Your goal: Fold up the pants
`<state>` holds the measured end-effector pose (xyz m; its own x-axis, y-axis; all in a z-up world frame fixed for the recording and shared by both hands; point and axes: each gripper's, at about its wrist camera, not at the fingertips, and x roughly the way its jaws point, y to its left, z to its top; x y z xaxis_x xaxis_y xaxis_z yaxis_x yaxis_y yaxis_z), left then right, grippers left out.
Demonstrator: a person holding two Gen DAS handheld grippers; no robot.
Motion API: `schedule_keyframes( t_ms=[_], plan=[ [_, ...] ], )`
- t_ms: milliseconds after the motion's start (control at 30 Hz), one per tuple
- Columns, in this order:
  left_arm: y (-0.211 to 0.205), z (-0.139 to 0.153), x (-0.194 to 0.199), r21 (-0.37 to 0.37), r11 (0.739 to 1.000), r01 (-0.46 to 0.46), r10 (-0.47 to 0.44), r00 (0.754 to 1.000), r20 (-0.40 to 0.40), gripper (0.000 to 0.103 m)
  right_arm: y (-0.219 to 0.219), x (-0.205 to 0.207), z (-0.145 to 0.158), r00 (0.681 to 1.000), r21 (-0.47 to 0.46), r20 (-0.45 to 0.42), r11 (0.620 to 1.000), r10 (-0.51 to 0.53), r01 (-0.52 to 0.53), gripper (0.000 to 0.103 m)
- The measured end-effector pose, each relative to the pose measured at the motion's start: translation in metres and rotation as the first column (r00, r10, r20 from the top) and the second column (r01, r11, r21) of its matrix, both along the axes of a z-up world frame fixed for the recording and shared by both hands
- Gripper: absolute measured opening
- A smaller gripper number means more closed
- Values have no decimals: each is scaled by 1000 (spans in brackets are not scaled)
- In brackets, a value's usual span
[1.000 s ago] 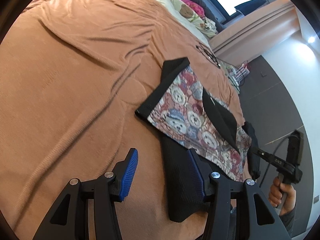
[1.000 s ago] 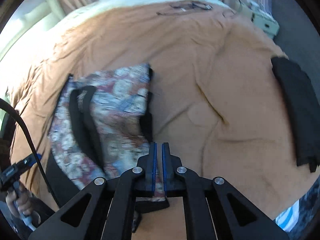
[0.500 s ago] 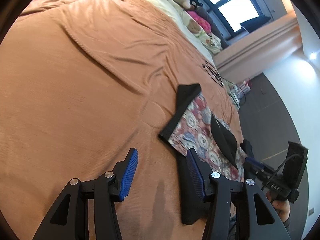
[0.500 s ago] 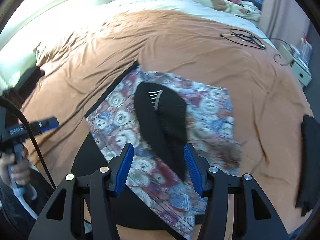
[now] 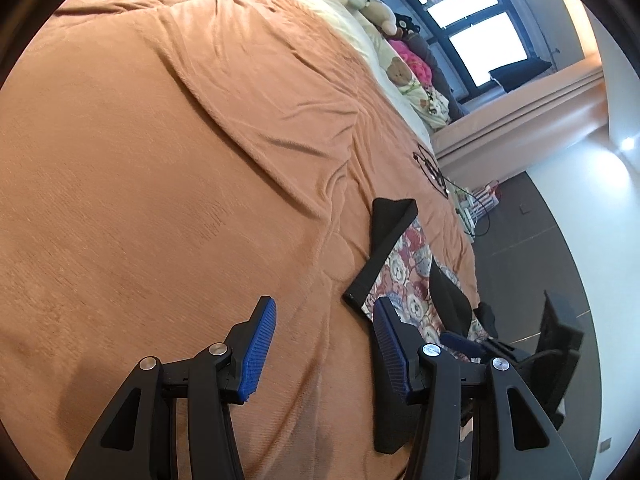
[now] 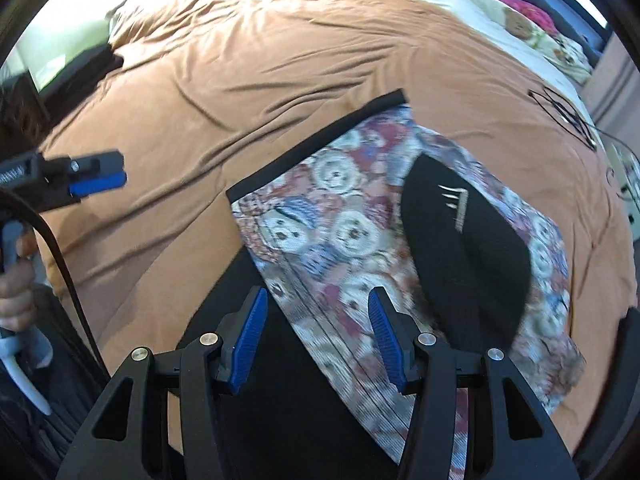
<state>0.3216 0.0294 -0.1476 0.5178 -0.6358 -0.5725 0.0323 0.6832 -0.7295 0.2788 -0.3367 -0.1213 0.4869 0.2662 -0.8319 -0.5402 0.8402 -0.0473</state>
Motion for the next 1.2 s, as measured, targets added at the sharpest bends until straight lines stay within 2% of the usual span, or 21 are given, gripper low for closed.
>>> schedule_keyframes(
  t_ms=[200,433,533,600,667,733,800,967,1200],
  plan=[
    [7,-2,2,-19,1000,-16,16,1000,-8,53,27,13,-18,999,-97,-17,995,39,-40,51],
    [7,-1,3,-23,1000,-21,21,1000,-11,53,46,24,-33,998,-168,-2,983,69,-69,50],
    [8,0,2,-22,999,-28,28,1000,-10,53,49,30,-36,998,-174,8,982,68,-66,40],
    [8,-1,2,-17,999,-32,32,999,-13,53,51,32,-36,997,-187,18,980,70,-66,23],
    [7,-1,3,-11,999,-31,30,999,-15,53,52,33,-37,997,-193,22,979,72,-67,15],
    [5,-2,4,-2,1000,-26,26,999,-18,53,51,35,-34,997,-183,28,981,69,-63,6],
    [3,-3,4,2,1000,-25,25,999,-21,53,47,35,-28,997,-157,41,986,67,-60,3],
    [0,-3,5,6,1000,-20,20,1000,-19,53,18,38,-4,997,-54,74,998,13,-9,2],
    [-8,-7,9,17,1000,-6,7,1000,-29,53,-42,58,21,992,153,30,982,-120,114,2]
  ],
)
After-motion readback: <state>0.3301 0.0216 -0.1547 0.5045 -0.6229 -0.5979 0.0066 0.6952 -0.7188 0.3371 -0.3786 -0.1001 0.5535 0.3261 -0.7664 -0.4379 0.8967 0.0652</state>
